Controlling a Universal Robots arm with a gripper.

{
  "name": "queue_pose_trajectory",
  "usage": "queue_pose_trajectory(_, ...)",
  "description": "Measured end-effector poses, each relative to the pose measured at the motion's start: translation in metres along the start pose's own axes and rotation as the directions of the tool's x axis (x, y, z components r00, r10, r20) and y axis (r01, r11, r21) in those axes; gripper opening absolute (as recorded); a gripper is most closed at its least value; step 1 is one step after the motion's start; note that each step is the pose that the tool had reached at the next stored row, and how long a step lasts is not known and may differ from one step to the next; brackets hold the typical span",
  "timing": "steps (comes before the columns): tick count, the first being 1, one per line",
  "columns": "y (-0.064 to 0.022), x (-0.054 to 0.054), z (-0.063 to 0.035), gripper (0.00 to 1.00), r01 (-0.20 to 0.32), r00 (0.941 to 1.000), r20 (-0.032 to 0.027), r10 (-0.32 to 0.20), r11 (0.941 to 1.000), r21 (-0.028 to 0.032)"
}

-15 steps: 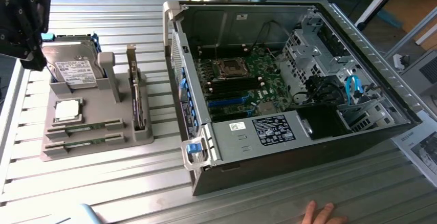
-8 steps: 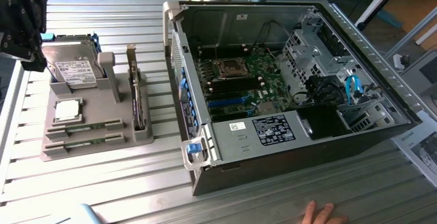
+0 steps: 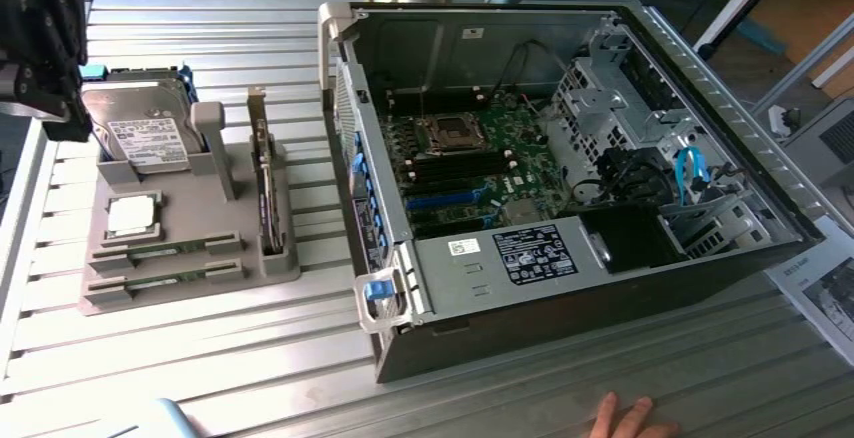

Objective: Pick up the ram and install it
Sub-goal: 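Pick up the ram and move it above insertion slot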

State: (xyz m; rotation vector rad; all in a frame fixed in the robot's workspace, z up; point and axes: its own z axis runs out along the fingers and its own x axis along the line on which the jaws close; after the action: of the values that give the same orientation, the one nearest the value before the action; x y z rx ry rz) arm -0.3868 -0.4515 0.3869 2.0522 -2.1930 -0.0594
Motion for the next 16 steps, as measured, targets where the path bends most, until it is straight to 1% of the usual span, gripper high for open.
queue_pose_trajectory(2, 0.0000, 0.0000, 0.0000, 0.11, 0.036, 0.9994, -0.0045, -0.036, 0.9994, 0.0023)
queue_pose_trajectory(6, 0.0000, 0.0000, 0.0000, 0.11, 0.079, 0.9968, -0.0101, -0.079, 0.9968, 0.0046)
queue_pose_trajectory(9, 0.0000, 0.0000, 0.0000, 0.11, 0.122, 0.9924, -0.0157, -0.122, 0.9925, 0.0065)
queue_pose_trajectory(11, 0.0000, 0.0000, 0.0000, 0.11, 0.141, 0.9899, -0.0182, -0.141, 0.9900, 0.0073)
queue_pose_trajectory(12, 0.0000, 0.0000, 0.0000, 0.11, 0.147, 0.9890, -0.0190, -0.147, 0.9891, 0.0075)
queue_pose_trajectory(16, 0.0000, 0.0000, 0.0000, 0.11, 0.148, 0.9889, -0.0191, -0.147, 0.9890, 0.0075)
